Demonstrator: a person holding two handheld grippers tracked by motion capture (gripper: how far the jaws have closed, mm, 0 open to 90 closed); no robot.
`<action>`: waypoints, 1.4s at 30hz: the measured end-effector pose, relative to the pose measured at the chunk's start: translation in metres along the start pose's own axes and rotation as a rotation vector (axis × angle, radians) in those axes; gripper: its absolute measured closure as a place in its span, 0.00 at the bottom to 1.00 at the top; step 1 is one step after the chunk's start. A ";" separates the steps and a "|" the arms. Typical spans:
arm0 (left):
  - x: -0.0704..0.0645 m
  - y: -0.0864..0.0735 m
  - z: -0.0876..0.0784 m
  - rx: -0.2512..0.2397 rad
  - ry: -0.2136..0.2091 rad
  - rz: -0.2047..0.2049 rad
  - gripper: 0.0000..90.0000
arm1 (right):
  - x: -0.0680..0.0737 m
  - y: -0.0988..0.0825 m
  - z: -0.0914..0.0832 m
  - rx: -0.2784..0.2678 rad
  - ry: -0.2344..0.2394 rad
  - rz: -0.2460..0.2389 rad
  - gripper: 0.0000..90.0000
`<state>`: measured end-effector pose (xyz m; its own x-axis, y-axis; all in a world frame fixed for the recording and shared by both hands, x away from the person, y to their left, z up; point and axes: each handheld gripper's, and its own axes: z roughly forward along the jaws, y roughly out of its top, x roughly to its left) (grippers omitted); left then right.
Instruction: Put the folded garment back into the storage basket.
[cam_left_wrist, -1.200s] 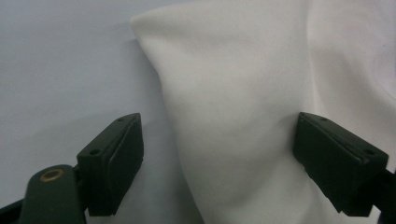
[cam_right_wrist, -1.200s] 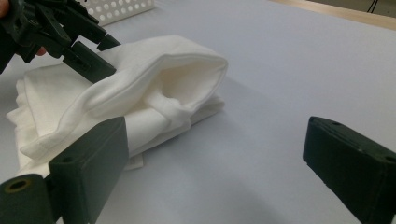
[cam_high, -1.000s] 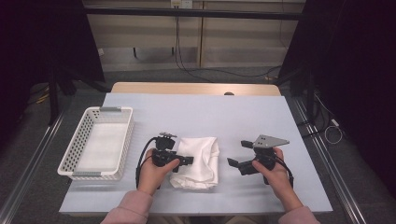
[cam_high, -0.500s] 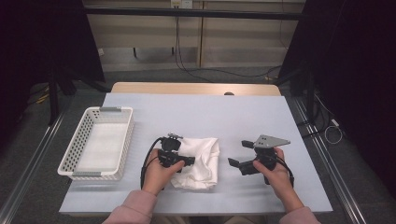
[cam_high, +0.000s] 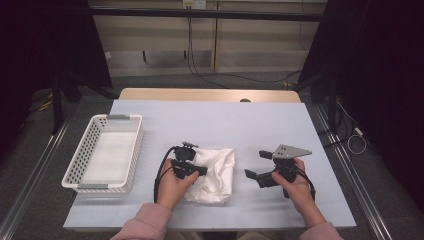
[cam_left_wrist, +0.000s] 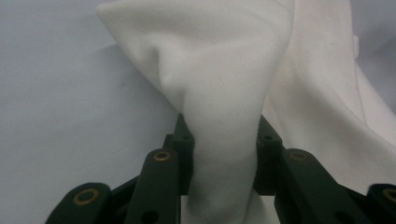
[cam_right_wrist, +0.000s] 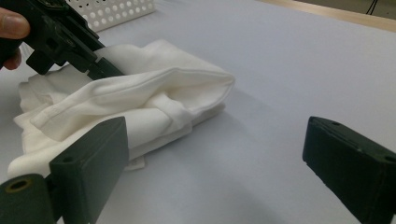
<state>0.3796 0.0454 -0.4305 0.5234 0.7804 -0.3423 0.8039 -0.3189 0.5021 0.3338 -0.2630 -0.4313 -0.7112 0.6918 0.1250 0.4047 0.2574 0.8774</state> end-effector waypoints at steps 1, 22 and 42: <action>0.001 0.001 -0.002 -0.001 -0.008 -0.007 0.79 | -0.001 0.000 0.000 0.001 -0.006 -0.004 0.08; 0.014 0.046 -0.065 -0.003 -0.073 -0.001 0.81 | -0.003 -0.001 -0.006 -0.019 -0.007 0.015 0.07; 0.021 0.070 -0.095 -0.001 -0.016 0.023 0.81 | -0.003 -0.001 -0.005 -0.021 -0.002 0.020 0.07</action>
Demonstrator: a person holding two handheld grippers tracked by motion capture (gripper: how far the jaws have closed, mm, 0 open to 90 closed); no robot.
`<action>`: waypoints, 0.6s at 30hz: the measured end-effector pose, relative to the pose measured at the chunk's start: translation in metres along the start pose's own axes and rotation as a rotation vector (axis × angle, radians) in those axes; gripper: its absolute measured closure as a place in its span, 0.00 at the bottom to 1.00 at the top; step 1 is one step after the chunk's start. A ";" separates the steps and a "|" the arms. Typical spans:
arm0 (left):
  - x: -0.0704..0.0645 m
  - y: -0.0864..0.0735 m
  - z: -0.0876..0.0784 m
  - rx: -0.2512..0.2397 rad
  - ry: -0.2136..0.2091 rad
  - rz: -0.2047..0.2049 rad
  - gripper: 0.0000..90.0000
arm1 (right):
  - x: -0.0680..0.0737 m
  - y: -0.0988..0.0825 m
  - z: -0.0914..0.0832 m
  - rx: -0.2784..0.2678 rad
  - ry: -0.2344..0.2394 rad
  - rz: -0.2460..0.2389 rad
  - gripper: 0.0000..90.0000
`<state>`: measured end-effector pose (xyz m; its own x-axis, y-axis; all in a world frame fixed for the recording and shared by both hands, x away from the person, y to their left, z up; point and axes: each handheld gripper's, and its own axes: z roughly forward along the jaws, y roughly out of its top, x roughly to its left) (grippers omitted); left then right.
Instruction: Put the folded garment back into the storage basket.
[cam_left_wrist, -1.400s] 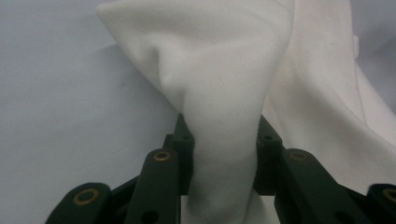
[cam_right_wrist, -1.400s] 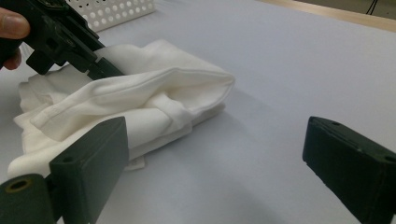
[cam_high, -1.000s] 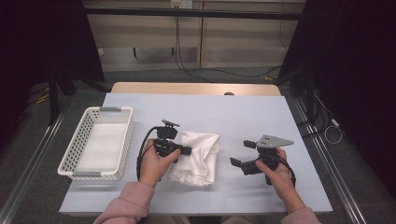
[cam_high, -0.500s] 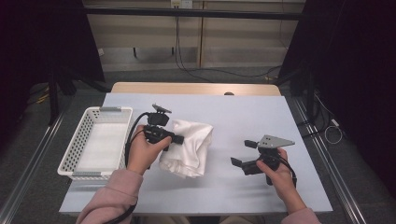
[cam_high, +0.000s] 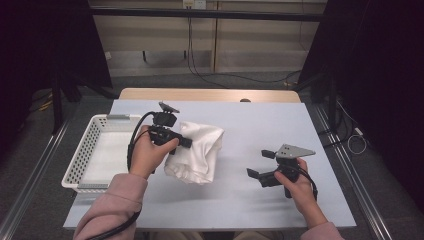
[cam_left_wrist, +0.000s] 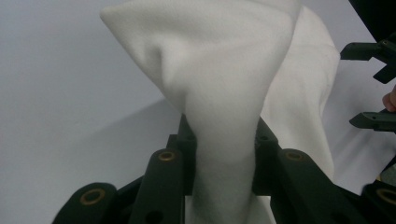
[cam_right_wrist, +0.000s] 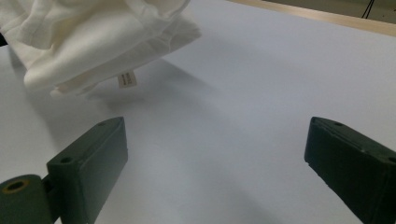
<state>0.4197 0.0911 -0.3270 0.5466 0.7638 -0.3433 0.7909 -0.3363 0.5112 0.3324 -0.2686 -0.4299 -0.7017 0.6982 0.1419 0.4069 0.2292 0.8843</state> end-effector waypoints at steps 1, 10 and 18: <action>0.001 0.001 -0.002 -0.002 -0.001 -0.005 0.81 | 0.000 0.000 0.000 0.000 -0.002 -0.001 0.06; 0.009 0.008 -0.015 -0.006 -0.005 -0.023 0.81 | 0.001 -0.001 0.002 0.013 0.001 -0.005 0.06; 0.012 0.013 -0.026 -0.006 0.022 -0.025 0.81 | 0.001 -0.001 0.002 0.013 0.002 -0.006 0.06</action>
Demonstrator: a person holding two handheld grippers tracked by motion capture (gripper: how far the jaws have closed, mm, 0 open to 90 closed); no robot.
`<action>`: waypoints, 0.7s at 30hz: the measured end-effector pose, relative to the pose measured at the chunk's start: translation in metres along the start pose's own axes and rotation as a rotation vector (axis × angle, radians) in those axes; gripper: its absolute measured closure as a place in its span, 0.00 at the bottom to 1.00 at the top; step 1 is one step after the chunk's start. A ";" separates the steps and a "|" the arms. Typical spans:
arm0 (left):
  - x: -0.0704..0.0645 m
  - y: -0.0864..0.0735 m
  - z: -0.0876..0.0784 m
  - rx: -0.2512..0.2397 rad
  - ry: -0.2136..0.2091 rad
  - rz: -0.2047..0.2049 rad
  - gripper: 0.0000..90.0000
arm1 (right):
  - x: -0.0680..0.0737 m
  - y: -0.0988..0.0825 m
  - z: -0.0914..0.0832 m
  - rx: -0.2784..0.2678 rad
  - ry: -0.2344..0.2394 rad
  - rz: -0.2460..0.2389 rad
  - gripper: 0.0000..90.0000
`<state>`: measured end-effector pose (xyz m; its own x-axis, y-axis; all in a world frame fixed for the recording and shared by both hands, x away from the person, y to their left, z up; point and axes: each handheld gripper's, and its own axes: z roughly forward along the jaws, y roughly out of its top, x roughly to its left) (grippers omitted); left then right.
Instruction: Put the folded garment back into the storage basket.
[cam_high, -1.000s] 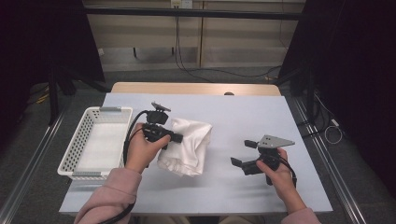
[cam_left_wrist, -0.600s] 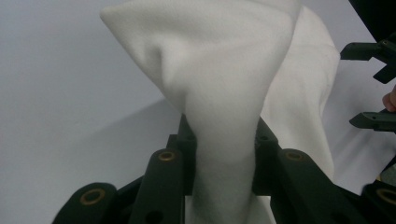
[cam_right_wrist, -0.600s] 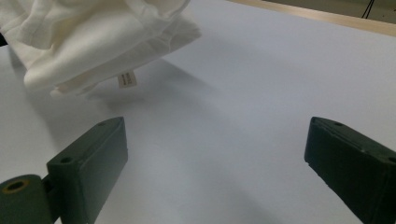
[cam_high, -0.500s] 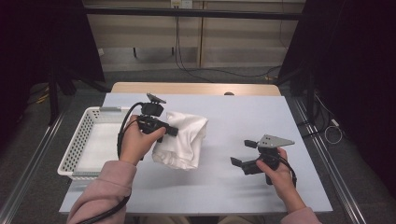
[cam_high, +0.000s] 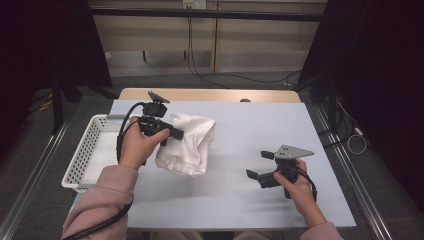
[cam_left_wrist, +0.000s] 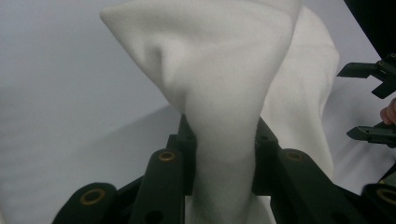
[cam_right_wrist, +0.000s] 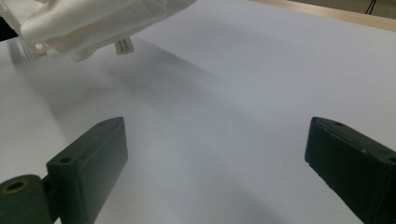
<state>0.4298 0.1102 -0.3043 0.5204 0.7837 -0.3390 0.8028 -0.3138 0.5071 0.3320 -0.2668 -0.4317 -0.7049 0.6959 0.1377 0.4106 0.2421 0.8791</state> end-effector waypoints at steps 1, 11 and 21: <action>0.000 0.001 -0.002 0.002 0.000 -0.003 0.81 | 0.000 0.000 0.000 0.000 0.001 0.001 0.06; 0.001 0.010 -0.014 0.005 0.013 -0.002 0.81 | 0.001 0.000 0.000 -0.003 0.003 0.000 0.06; 0.005 0.018 -0.029 0.011 0.035 -0.010 0.81 | 0.001 0.000 0.001 -0.003 0.011 -0.001 0.06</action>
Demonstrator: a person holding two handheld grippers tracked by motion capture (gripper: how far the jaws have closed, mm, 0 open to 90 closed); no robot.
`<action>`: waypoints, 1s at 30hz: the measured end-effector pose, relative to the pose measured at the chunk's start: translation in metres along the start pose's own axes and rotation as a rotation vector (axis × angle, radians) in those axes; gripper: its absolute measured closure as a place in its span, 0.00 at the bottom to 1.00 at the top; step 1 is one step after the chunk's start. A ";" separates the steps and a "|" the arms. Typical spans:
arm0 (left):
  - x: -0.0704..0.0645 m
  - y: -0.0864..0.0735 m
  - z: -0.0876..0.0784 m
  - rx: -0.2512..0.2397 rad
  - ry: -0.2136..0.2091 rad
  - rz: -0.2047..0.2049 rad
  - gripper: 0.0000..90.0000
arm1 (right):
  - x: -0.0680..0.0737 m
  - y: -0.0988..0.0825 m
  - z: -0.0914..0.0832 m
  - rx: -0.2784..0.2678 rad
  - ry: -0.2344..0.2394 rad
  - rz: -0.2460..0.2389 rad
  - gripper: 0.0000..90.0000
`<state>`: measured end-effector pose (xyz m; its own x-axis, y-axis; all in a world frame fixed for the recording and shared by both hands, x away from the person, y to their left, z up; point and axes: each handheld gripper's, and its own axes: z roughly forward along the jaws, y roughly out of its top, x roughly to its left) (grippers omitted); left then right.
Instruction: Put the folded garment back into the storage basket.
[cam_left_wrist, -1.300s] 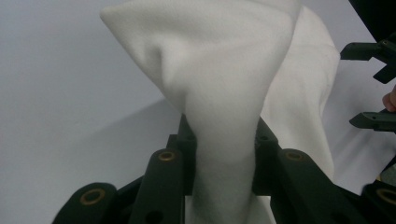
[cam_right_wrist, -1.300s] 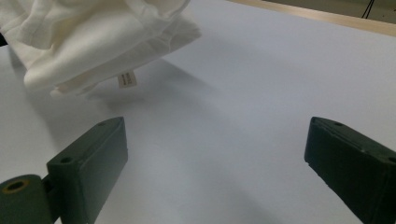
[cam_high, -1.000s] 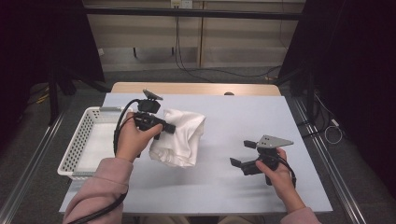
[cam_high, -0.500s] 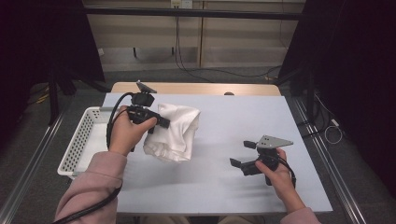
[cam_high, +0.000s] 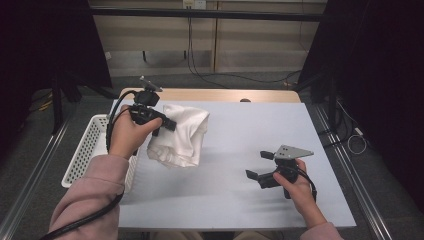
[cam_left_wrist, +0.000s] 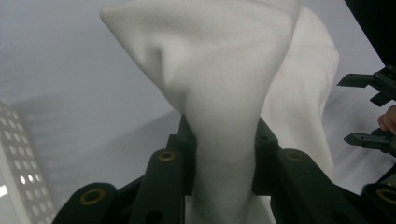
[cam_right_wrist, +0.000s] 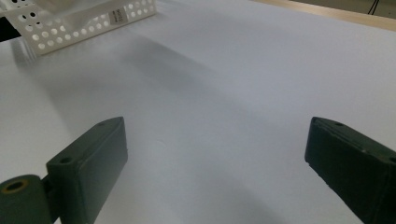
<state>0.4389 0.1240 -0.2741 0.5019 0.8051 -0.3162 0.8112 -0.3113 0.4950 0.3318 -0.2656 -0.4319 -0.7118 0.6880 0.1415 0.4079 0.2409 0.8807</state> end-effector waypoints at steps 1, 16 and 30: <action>0.001 0.001 -0.001 0.004 0.004 0.004 0.81 | 0.000 0.000 0.000 0.002 -0.005 -0.004 0.06; 0.006 0.009 -0.017 0.020 0.026 -0.006 0.81 | 0.001 0.000 0.000 -0.001 -0.001 -0.001 0.06; 0.013 0.015 -0.032 0.048 0.054 -0.004 0.81 | 0.001 0.000 0.000 0.001 -0.002 -0.002 0.06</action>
<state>0.4478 0.1457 -0.2446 0.4827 0.8321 -0.2733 0.8274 -0.3309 0.4537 0.3314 -0.2648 -0.4314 -0.7114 0.6890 0.1390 0.4071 0.2426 0.8806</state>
